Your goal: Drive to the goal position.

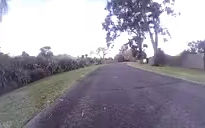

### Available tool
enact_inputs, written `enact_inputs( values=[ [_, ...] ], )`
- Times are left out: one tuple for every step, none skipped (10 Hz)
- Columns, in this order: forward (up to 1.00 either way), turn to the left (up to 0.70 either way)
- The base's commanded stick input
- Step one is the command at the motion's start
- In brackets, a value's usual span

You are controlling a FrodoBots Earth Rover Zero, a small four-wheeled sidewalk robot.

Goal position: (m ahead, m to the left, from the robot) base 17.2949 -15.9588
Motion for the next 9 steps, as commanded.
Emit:
enact_inputs(
  values=[
    [0.70,-0.34],
    [0.70,-0.35],
    [0.70,-0.35],
    [0.70,-0.35],
    [0.70,-0.35],
    [0.70,-0.35],
    [0.70,-0.35],
    [0.70,-0.35],
    [0.39,-0.20]
  ],
)
